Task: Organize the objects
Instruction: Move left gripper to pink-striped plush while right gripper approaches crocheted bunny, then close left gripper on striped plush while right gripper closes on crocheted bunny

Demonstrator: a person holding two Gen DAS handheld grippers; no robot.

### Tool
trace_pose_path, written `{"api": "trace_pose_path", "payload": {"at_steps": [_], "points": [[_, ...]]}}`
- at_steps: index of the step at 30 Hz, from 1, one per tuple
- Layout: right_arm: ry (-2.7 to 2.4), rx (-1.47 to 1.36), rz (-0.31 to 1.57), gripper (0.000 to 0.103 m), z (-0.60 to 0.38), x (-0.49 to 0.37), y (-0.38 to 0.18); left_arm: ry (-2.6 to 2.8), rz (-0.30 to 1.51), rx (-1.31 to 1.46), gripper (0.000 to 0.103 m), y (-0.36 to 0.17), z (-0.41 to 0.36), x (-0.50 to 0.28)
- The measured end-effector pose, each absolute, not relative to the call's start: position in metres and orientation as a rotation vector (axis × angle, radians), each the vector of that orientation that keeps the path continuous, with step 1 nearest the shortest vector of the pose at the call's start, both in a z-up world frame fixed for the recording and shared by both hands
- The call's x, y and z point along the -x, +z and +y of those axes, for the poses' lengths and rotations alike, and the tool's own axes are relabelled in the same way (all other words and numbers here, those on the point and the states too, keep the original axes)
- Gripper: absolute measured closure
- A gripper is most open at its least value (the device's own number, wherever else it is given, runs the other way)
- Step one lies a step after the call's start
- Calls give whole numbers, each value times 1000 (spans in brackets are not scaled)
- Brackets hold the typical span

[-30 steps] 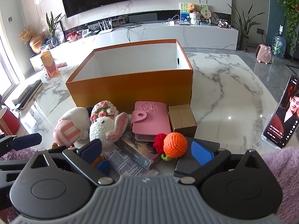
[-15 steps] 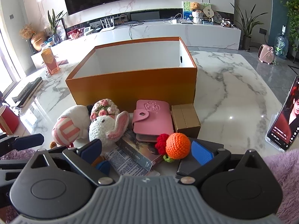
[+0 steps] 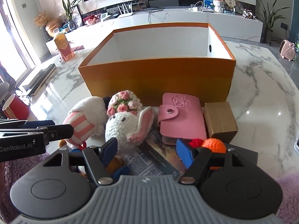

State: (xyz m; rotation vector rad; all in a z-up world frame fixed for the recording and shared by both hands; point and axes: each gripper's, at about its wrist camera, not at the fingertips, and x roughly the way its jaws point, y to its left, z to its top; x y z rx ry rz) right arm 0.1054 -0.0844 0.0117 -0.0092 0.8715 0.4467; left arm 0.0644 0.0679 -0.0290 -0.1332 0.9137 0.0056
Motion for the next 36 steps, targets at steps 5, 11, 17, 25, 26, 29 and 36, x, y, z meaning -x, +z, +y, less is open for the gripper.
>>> {"api": "trace_pose_path", "payload": {"at_steps": [5,11,17,25,26,29,36], "points": [[501,60,895,31,-58,-121,8,13,996,166,42,-41,82,-90],[522,147,916,31,-37,-136,-7,-4,1047,165,37,-49,85,-110],[532,205,927,33,-25,-142,-22,2,1084,120,35,-57,82,-123],[566,238,905,41,-22,-146,-23,24,1126,74,28,-68,76,-134],[571,237,903,42,-24,-145,-23,28,1126,74,30,-68,76,-134],[581,243,899,43,-25,-144,-21,30,1117,80,37,-66,76,-131],[580,249,853,46,-30,-141,-9,19,1051,166,44,-52,90,-117]]}}
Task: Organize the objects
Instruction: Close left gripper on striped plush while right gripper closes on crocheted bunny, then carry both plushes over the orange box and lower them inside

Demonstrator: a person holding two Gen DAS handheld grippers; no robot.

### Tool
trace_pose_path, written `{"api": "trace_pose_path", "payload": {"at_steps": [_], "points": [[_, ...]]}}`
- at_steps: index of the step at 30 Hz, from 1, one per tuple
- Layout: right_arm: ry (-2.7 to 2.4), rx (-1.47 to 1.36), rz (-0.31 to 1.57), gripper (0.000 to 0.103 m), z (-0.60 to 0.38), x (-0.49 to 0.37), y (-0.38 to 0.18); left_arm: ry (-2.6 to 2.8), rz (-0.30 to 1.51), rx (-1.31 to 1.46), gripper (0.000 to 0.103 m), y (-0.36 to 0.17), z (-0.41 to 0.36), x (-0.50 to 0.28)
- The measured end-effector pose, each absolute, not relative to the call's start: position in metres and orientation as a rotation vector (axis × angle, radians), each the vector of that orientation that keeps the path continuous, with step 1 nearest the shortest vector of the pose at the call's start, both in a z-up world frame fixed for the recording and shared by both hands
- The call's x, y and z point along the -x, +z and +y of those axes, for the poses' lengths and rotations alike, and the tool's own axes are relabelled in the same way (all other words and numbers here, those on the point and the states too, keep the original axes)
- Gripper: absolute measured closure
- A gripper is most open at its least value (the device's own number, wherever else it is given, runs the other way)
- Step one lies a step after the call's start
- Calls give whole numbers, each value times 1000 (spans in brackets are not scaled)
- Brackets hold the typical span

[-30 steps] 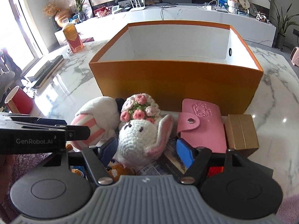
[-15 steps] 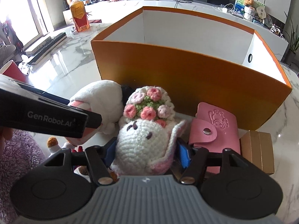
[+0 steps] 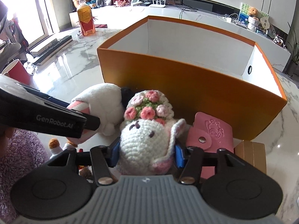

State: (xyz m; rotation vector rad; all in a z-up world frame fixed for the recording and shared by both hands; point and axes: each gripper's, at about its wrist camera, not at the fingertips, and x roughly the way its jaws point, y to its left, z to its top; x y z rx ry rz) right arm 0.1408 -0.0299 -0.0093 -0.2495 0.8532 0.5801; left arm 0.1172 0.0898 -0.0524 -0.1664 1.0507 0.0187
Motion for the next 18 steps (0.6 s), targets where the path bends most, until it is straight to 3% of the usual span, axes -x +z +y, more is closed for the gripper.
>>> {"api": "trace_pose_path", "payload": {"at_steps": [18], "points": [[624,51,712,46,-72,-141,84,-50,777,273,45,44,99,-92]]}}
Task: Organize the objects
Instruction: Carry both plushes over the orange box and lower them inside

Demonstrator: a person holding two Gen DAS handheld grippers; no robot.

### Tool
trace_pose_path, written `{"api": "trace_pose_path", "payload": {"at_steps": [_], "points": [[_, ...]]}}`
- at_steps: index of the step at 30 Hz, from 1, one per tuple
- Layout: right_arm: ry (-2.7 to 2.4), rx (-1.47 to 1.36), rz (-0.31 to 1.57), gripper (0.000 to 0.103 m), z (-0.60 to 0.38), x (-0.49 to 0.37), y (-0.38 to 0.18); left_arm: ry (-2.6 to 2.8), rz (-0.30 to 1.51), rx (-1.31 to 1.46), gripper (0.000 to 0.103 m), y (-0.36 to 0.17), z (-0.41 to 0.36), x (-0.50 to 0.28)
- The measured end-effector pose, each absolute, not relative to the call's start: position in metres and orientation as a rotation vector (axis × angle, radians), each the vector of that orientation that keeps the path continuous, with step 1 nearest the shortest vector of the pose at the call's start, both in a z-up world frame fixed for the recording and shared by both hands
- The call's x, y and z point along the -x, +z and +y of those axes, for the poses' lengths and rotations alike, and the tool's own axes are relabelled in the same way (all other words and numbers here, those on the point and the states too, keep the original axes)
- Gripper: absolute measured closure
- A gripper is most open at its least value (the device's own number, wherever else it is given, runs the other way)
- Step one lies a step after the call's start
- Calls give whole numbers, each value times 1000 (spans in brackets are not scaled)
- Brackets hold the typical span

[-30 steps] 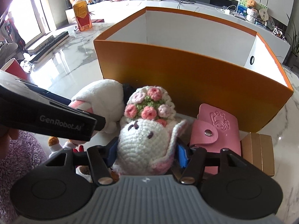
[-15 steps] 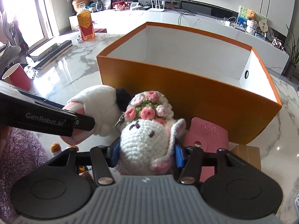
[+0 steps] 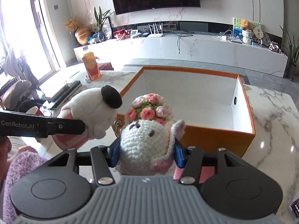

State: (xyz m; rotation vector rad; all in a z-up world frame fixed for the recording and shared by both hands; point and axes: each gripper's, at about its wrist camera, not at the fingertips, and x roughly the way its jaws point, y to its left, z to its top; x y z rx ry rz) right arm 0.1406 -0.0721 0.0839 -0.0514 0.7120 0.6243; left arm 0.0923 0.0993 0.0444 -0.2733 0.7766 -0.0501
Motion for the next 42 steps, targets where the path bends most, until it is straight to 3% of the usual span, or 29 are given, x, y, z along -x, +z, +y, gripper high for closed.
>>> {"api": "trace_pose_path", "payload": {"at_steps": [8,14,20,26,42], "points": [[557,-39,588,46,-80,-179,127,-78,685,198,45,79,88,-138],[494,-80,588,46,-74,-224,122,-45,734,144,45,59,77,-192],[486,-69,770,46,-57,-272,72,-5,912,75,45,7,72,-238],[527,-87,915,46,-46,-299,30,11,969,-17,45,-19,58,-246],[564,-99,1131,45,-39,-323,-13,-22,1129,-188,41,-36,41,-258]]}}
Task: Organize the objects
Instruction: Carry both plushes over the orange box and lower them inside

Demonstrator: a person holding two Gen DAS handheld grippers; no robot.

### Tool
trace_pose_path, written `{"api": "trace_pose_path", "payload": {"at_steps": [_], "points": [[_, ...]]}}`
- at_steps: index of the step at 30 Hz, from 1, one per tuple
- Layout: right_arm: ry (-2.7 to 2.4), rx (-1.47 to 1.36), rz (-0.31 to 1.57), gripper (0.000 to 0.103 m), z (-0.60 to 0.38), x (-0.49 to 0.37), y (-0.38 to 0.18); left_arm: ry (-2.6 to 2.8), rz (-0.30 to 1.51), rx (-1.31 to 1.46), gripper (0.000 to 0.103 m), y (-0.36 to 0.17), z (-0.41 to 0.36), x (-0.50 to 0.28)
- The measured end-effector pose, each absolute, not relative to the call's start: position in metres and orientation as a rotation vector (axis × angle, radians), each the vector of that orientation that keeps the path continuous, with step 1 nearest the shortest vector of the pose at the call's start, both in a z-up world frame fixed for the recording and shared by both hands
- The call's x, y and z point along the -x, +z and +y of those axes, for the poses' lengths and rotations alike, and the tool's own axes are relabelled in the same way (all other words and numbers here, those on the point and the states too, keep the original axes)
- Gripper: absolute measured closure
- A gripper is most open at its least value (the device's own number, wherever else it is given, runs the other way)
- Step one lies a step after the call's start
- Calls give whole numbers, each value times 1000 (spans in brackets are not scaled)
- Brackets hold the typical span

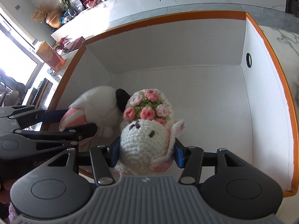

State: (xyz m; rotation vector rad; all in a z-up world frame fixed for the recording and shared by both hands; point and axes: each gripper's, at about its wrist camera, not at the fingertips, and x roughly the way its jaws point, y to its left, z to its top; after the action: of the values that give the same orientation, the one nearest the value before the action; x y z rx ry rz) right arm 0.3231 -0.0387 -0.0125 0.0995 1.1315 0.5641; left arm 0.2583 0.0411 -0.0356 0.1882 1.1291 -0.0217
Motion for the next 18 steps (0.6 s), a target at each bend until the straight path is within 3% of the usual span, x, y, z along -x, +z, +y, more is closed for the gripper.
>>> {"api": "trace_pose_path", "payload": {"at_steps": [11,15,18], "points": [[572,-87,1202,41,-42,-331,-13,-110,1183,-130,36,-28,53,-258],[576,-78,1185,28,-44,-330,-6,-134,1142,-97,34,-13,62,-250],[586,-60,1164,25,-43,-330,1,-141,1099,-72,40,-2,69,-248]]}}
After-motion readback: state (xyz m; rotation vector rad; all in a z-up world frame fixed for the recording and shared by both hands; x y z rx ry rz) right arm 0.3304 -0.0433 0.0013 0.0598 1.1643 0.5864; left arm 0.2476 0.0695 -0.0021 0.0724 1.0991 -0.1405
